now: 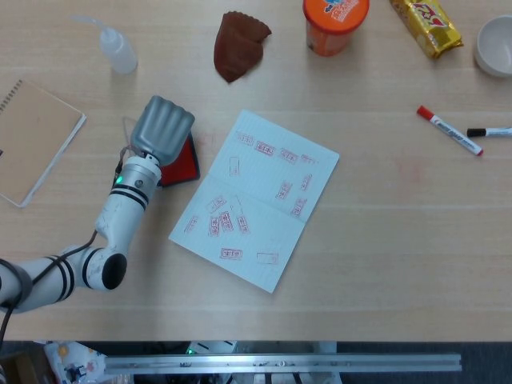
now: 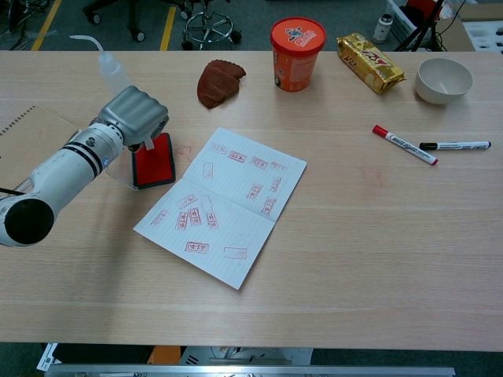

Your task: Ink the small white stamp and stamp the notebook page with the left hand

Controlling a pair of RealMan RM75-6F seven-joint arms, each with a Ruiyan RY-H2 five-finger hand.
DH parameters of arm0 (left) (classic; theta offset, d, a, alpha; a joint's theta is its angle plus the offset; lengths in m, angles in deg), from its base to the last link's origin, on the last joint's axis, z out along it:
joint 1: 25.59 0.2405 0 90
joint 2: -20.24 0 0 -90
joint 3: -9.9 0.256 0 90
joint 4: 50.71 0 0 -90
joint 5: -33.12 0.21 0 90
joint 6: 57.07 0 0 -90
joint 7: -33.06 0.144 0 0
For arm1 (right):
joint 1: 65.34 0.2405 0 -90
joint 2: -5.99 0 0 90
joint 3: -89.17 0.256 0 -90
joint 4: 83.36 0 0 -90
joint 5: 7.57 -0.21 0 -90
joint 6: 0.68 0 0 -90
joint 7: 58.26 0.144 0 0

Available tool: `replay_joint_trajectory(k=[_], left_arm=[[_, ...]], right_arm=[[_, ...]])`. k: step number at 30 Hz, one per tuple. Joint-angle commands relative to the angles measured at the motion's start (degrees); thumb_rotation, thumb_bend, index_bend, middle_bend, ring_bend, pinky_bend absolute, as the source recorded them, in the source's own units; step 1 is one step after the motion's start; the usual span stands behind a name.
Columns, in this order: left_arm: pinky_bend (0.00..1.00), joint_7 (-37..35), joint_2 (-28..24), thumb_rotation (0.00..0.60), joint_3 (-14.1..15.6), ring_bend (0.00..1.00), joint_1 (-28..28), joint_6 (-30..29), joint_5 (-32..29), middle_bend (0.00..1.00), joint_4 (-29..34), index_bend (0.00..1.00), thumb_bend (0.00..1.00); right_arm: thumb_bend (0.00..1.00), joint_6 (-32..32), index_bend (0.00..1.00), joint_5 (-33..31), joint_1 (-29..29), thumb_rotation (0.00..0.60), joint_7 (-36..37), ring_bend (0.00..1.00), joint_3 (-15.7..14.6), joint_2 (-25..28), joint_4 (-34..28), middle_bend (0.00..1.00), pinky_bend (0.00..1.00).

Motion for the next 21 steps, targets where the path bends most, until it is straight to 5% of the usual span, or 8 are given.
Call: replay_joint_trajectory(k=[1, 15, 21], left_arm=[[1.00, 0.0, 0.3, 0.600, -0.2, 1.00, 0.2, 0.2, 0.1, 0.99, -0.4, 0.57, 0.27], [1.00, 1.1, 1.2, 0.600, -1.3, 1.00, 0.7, 1.1, 0.2, 0.99, -1.6, 0.57, 0.28], [1.00, 1.0, -1.3, 0.600, -2.3, 1.00, 1.1, -0.8, 1.5, 0.99, 2.6, 0.57, 0.28]], right_arm=[[0.07, 0.0, 0.43, 0.0, 0.0, 0.600, 0.0, 0.41, 0.0, 0.0, 0.0, 0.51, 0.52], [0.07, -0.2, 0.43, -0.1, -0.2, 0.600, -0.3, 0.41, 0.0, 0.1, -0.2, 0.51, 0.52], [0.07, -0.4, 0.43, 0.0, -0.3, 0.600, 0.3, 0.41, 0.0, 0.1, 0.1, 0.51, 0.52]])
